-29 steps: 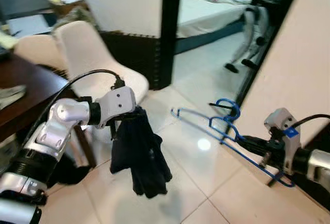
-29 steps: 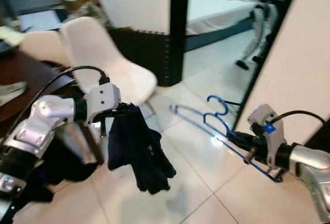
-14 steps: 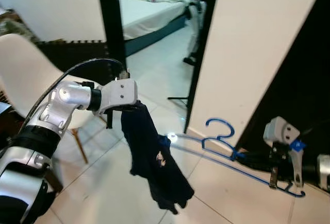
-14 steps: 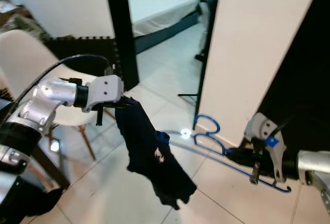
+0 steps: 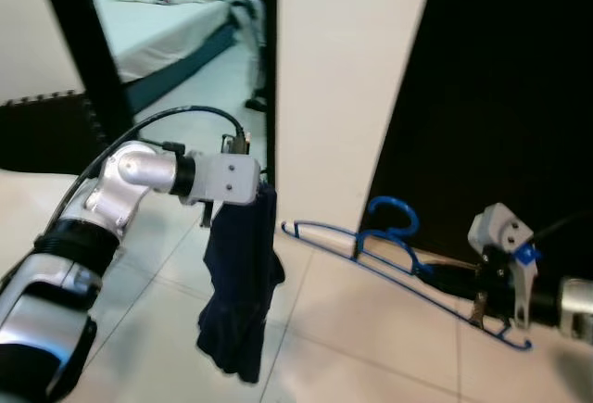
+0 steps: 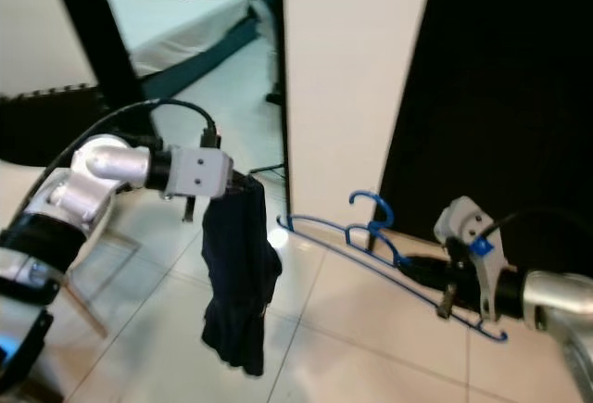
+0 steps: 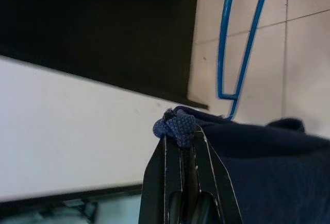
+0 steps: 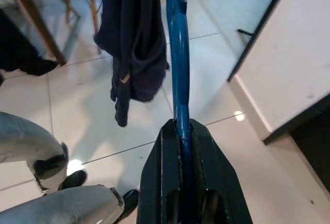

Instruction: Hang hanger

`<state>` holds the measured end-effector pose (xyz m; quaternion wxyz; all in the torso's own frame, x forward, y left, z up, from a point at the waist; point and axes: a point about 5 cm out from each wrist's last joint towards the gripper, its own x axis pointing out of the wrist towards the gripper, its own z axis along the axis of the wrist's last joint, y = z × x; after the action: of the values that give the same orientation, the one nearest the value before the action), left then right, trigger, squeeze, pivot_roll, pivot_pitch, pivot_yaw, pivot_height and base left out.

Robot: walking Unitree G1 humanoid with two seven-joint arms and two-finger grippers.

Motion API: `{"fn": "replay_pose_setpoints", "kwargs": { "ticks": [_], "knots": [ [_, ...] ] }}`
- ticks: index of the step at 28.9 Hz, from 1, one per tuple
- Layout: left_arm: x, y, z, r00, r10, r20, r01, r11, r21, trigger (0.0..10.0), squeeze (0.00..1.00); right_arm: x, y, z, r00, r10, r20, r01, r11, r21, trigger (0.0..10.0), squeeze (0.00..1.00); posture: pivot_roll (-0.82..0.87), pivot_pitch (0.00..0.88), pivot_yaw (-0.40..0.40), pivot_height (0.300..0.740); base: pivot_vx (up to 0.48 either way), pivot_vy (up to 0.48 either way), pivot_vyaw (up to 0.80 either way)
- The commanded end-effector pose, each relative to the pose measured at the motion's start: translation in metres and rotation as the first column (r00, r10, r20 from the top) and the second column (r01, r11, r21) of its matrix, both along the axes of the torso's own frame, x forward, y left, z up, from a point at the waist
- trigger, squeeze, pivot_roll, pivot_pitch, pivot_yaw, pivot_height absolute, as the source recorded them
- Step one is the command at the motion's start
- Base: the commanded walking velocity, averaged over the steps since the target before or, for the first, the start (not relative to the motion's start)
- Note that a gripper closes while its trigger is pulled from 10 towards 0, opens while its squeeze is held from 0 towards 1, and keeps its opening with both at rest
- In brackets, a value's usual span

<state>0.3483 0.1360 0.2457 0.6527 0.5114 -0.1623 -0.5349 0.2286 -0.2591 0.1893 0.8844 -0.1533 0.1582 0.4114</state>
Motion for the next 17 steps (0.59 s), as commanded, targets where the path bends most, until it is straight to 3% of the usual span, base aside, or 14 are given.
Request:
{"fn": "replay_pose_setpoints", "kwargs": {
  "ticks": [1, 10, 17],
  "knots": [
    [-0.0011, 0.0049, -0.0035, 0.999, -0.003, 0.033, 0.001, 0.998, 0.060, 10.0, 0.00, -0.0022, -0.0005, 0.0045, 1.000, 0.014, 0.005, -0.014, 1.000, 0.007, 10.0, 0.00, -0.02, 0.022, 0.005, 0.740, 0.000, 0.000, -0.78],
    [0.0008, 0.0063, 0.0010, 0.991, -0.032, 0.131, 0.016, 0.993, 0.120, 10.0, 0.00, -0.0012, -0.0072, 0.0059, 1.000, -0.016, 0.009, 0.016, 1.000, -0.016, 10.0, 0.00, -0.02, 0.013, 0.006, 0.740, 0.000, 0.000, -0.78],
    [0.0080, 0.0026, 0.0041, 0.975, 0.007, 0.224, -0.035, 0.992, 0.123, 10.0, 0.00, -0.0017, 0.0019, 0.0038, 1.000, -0.009, 0.015, 0.009, 1.000, 0.017, 10.0, 0.00, -0.04, 0.014, 0.012, 0.740, 0.000, 0.000, -0.78]
  ]
}}
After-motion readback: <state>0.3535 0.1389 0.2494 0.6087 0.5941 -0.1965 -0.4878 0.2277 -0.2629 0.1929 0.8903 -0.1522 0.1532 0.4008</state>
